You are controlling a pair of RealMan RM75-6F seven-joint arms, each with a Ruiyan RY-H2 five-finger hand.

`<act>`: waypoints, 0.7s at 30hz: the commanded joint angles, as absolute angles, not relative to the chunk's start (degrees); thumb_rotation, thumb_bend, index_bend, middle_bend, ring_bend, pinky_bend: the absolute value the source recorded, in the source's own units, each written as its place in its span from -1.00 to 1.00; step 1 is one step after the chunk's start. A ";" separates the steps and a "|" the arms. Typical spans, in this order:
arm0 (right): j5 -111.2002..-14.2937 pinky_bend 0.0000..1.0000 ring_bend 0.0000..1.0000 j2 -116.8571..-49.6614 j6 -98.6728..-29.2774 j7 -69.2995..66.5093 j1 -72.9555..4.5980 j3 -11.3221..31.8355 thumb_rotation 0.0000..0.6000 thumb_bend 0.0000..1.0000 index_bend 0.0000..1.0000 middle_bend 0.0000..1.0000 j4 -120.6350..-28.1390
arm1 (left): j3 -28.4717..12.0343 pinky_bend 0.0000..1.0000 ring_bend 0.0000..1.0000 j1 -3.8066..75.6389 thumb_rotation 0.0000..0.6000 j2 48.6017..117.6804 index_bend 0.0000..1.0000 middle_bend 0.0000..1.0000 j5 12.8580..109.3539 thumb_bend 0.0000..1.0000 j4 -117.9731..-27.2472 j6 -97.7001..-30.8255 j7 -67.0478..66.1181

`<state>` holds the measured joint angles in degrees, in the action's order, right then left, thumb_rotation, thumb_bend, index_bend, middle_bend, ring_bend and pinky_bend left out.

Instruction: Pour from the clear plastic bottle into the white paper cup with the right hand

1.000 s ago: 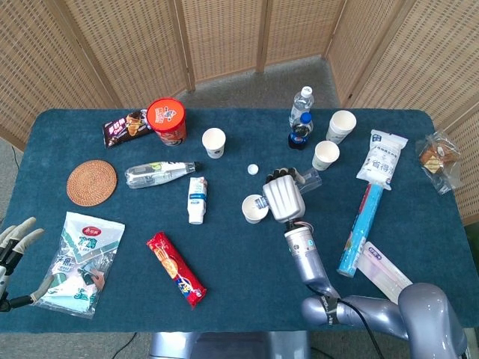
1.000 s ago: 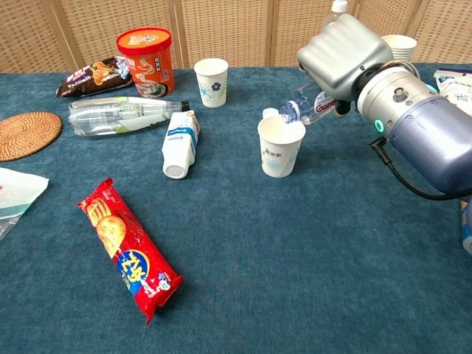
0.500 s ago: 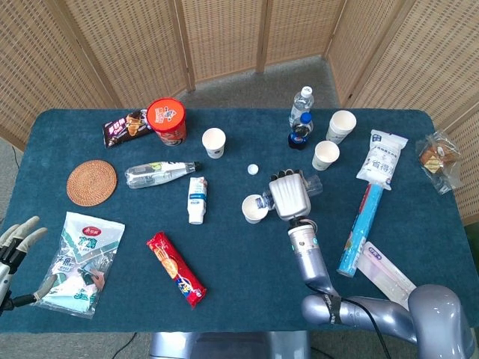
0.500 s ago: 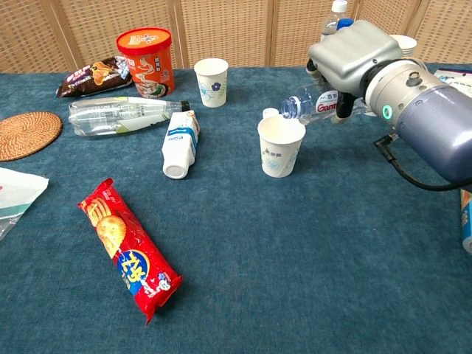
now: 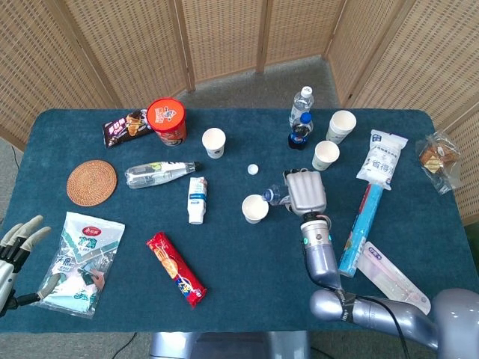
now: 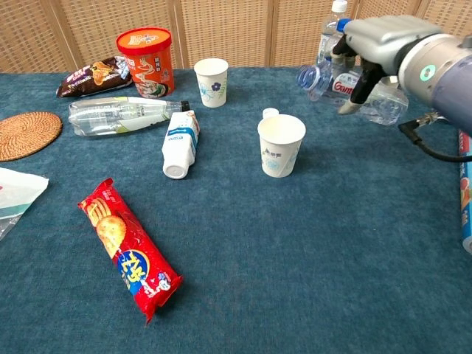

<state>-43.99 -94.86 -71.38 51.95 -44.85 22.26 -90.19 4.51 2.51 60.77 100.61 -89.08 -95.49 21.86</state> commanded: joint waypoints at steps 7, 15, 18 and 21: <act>-41.12 0.14 0.00 -85.99 -68.48 35.80 -38.60 25.54 1.00 -0.60 0.05 0.21 -98.58 | 4.50 -1.00 -1.00 3.03 0.26 60.52 -0.82 -0.92 101.00 -0.25 -90.65 -94.70 20.45; -41.91 0.12 -0.01 -82.03 -64.85 22.22 -34.25 25.14 1.00 -0.60 0.05 0.21 -99.98 | 4.57 -1.00 -1.00 3.07 0.26 60.18 -0.82 -0.92 100.76 -0.25 -92.14 -94.25 19.68; -42.07 0.10 -0.02 -82.09 -62.66 16.06 -32.69 24.60 1.00 -0.60 0.05 0.21 -98.59 | 4.65 -1.00 -1.00 3.08 0.26 60.12 -0.82 -0.92 100.51 -0.25 -92.61 -93.97 19.86; -42.72 0.10 -0.02 -82.36 -60.92 11.22 -31.70 24.14 1.00 -0.60 0.05 0.21 -96.88 | 4.82 -1.00 -1.00 3.17 0.25 59.97 -0.82 -0.92 100.52 -0.25 -93.14 -93.55 19.83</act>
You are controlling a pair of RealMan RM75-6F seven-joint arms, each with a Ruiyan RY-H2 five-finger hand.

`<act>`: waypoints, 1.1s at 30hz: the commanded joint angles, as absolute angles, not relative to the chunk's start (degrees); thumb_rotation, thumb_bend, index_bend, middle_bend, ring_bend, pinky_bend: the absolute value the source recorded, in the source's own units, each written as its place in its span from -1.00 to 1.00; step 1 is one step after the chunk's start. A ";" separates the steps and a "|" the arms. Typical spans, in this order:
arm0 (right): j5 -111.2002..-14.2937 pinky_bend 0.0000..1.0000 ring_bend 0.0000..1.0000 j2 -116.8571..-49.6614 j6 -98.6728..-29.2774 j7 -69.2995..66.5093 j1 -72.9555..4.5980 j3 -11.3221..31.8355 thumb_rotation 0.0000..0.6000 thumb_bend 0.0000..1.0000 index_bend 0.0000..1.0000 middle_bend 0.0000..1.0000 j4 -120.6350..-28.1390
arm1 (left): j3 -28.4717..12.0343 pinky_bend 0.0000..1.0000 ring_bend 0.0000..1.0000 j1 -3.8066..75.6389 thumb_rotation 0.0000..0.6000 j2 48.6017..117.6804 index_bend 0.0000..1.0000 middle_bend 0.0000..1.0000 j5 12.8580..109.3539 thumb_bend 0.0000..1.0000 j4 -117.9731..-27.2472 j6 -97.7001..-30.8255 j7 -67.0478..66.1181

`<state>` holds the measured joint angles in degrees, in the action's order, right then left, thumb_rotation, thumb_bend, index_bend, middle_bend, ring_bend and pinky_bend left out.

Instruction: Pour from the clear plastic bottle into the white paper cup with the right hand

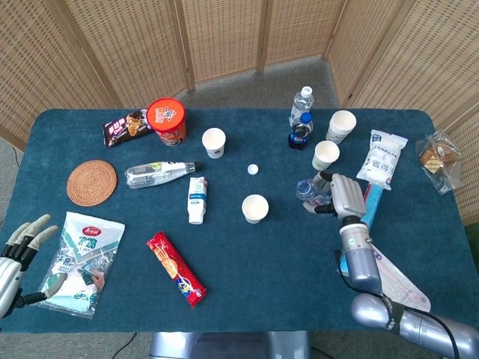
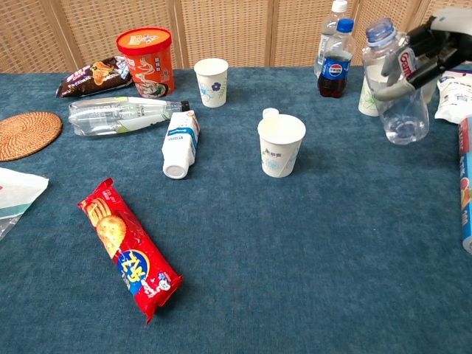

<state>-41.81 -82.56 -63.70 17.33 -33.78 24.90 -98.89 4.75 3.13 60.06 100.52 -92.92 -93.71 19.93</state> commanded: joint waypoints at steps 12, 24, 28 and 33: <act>-49.25 0.04 -0.04 -85.24 -58.10 -4.98 -29.43 23.64 1.00 -0.60 0.05 0.20 -90.59 | 4.89 -1.00 -1.00 3.05 0.26 59.54 -0.82 -0.92 99.99 -0.25 -94.94 -92.72 17.73; -53.71 -0.08 -0.10 -88.09 -55.26 -15.21 -28.84 22.67 1.00 -0.61 0.03 0.17 -83.16 | 5.08 -1.00 -1.00 3.01 0.26 59.15 -0.82 -0.92 99.85 -0.25 -95.94 -92.06 16.73; -55.99 -0.13 -0.13 -88.73 -53.88 -19.30 -28.74 22.37 1.00 -0.61 0.01 0.16 -79.90 | 4.93 -1.00 -1.00 3.01 0.26 58.81 -0.82 -0.92 99.78 -0.25 -96.46 -92.10 16.27; -59.45 -0.15 -0.18 -88.75 -52.00 -25.67 -28.41 22.11 1.00 -0.61 0.00 0.12 -76.52 | 4.90 -1.00 -1.00 3.22 0.26 58.59 -0.82 -0.92 100.15 -0.25 -97.27 -91.83 15.49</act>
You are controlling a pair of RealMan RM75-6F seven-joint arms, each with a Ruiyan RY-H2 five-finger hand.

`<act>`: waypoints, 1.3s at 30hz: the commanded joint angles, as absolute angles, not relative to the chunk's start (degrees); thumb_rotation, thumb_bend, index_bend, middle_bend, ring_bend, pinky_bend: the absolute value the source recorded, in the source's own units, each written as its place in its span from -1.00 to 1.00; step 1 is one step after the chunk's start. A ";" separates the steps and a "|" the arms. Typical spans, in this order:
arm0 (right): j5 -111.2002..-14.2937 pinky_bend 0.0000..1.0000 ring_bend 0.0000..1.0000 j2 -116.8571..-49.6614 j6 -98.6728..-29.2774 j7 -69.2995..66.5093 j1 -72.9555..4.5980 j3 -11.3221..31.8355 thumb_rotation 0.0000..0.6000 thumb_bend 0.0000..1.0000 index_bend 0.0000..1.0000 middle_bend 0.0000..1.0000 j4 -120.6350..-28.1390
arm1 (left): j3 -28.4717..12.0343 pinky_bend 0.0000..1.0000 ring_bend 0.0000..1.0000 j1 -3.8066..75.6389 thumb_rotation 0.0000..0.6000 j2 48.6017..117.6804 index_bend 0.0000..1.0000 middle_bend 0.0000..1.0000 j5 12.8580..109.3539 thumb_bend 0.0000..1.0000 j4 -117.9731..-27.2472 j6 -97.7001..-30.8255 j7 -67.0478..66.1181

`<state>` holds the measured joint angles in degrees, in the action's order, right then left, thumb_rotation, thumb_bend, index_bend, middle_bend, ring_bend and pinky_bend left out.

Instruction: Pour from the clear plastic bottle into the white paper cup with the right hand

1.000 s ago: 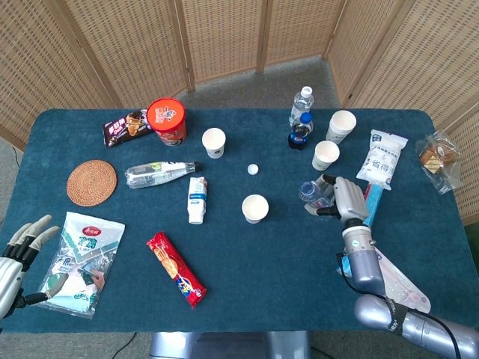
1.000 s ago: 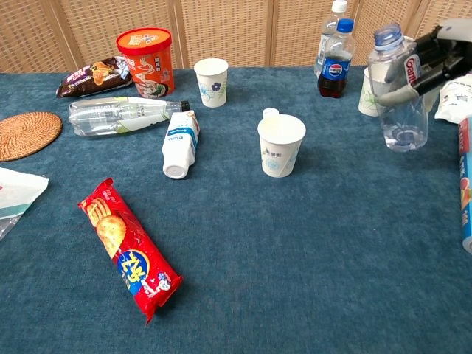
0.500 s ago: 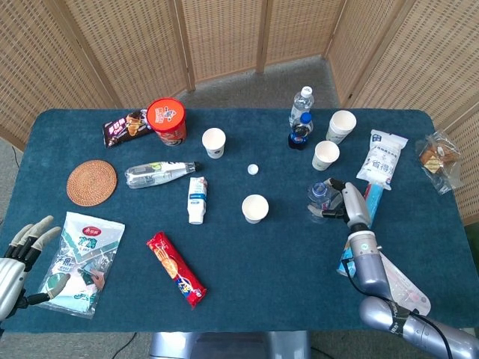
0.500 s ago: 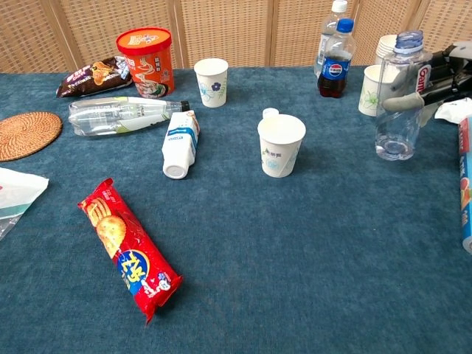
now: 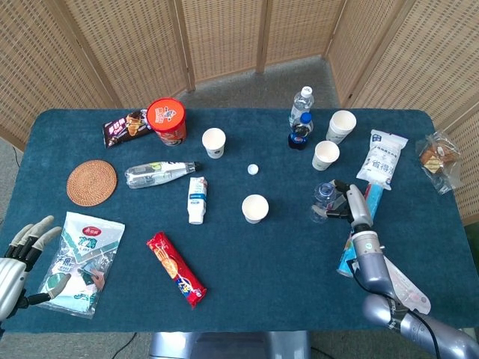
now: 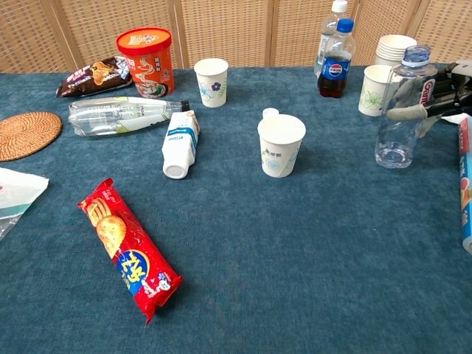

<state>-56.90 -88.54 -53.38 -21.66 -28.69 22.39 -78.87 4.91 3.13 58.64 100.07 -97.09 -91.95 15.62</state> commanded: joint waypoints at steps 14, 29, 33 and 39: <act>-63.24 -0.34 -0.30 -88.93 -49.68 -35.60 -27.82 21.44 1.00 -0.61 -0.02 0.06 -70.51 | 4.83 -1.00 -1.00 3.37 0.25 58.22 -0.82 -0.92 100.66 -0.25 -98.45 -91.69 14.25; -67.52 -0.63 -0.56 -87.40 -49.06 -41.51 -26.56 19.10 1.00 -0.56 -0.21 -0.11 -70.50 | 4.94 -1.00 -1.00 3.12 0.24 58.00 -0.82 -0.92 101.55 -0.25 -98.50 -92.51 14.24; -68.79 -0.75 -0.63 -86.59 -49.32 -42.47 -26.21 18.38 1.00 -0.53 -0.34 -0.18 -71.25 | 4.91 -1.00 -1.00 3.08 0.24 57.96 -0.82 -0.92 101.76 -0.25 -98.40 -92.76 14.33; -70.67 -0.93 -0.75 -85.31 -50.66 -42.47 -25.57 17.20 1.00 -0.50 -0.57 -0.34 -72.31 | 4.86 -1.00 -1.00 3.10 0.25 57.93 -0.82 -0.92 101.91 -0.25 -98.07 -92.98 14.77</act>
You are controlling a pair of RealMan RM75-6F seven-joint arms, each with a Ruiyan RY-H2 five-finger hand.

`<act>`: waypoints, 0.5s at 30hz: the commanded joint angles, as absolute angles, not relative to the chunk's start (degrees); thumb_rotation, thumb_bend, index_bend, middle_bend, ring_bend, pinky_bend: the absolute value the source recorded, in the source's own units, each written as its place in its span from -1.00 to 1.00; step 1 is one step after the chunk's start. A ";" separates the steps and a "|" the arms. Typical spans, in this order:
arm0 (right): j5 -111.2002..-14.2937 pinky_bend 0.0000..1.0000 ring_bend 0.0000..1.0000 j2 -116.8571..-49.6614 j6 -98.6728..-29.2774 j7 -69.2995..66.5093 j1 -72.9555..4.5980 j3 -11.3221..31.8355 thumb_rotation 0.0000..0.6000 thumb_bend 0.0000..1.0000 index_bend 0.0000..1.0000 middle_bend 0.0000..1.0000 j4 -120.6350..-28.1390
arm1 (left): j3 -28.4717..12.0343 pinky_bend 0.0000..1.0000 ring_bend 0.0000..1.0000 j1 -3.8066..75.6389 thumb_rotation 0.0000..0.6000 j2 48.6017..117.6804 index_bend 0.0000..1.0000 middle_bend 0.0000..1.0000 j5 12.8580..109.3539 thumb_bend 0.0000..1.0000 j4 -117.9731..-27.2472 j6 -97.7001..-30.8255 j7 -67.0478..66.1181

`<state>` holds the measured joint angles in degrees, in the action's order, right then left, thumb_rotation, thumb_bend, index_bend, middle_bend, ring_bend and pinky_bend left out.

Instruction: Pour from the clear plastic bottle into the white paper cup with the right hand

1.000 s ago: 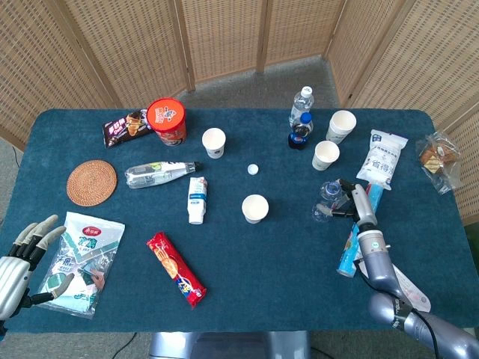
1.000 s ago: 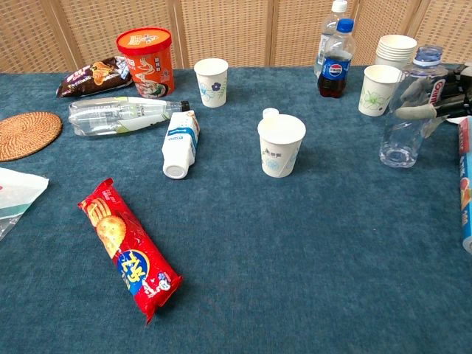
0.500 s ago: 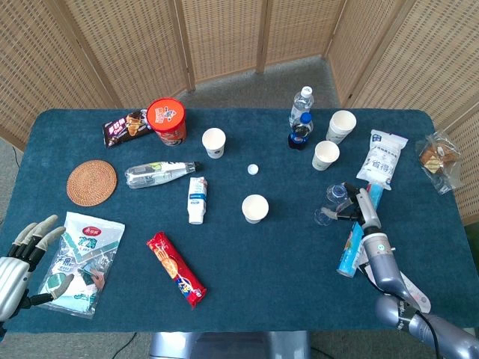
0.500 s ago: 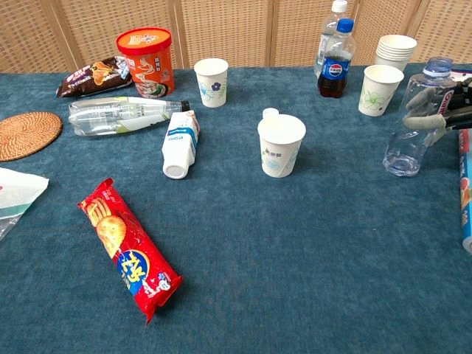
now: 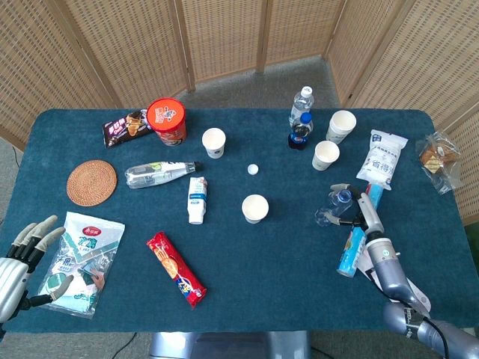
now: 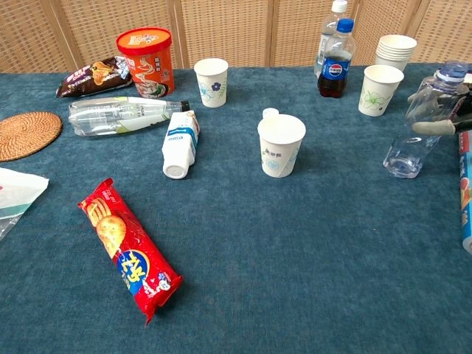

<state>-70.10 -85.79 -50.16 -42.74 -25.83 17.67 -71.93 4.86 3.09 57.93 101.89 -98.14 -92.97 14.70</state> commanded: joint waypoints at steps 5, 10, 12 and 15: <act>-72.34 -1.00 -0.91 -83.45 -50.87 -41.56 -25.29 15.75 0.89 -0.48 -0.86 -0.53 -73.56 | 4.80 -1.00 -1.00 3.17 0.25 58.07 -0.82 -0.92 101.97 -0.25 -97.73 -93.06 15.13; -73.62 -1.00 -1.00 -80.97 -50.11 -41.16 -25.29 14.41 0.64 -0.43 -1.00 -0.72 -75.24 | 4.72 -1.00 -1.00 3.23 0.25 58.29 -0.82 -0.92 102.08 -0.25 -97.40 -93.19 15.37; -74.20 -1.00 -1.00 -79.88 -49.95 -41.17 -25.28 13.94 0.55 -0.40 -1.00 -0.78 -76.16 | 4.69 -1.00 -1.00 3.28 0.26 58.32 -0.82 -0.92 102.06 -0.25 -97.31 -93.16 15.40; -74.84 -1.00 -1.00 -78.40 -49.70 -40.50 -25.36 13.28 0.45 -0.36 -1.00 -0.88 -77.29 | 4.64 -1.00 -1.00 3.34 0.25 58.42 -0.82 -0.92 102.00 -0.25 -97.20 -93.12 15.51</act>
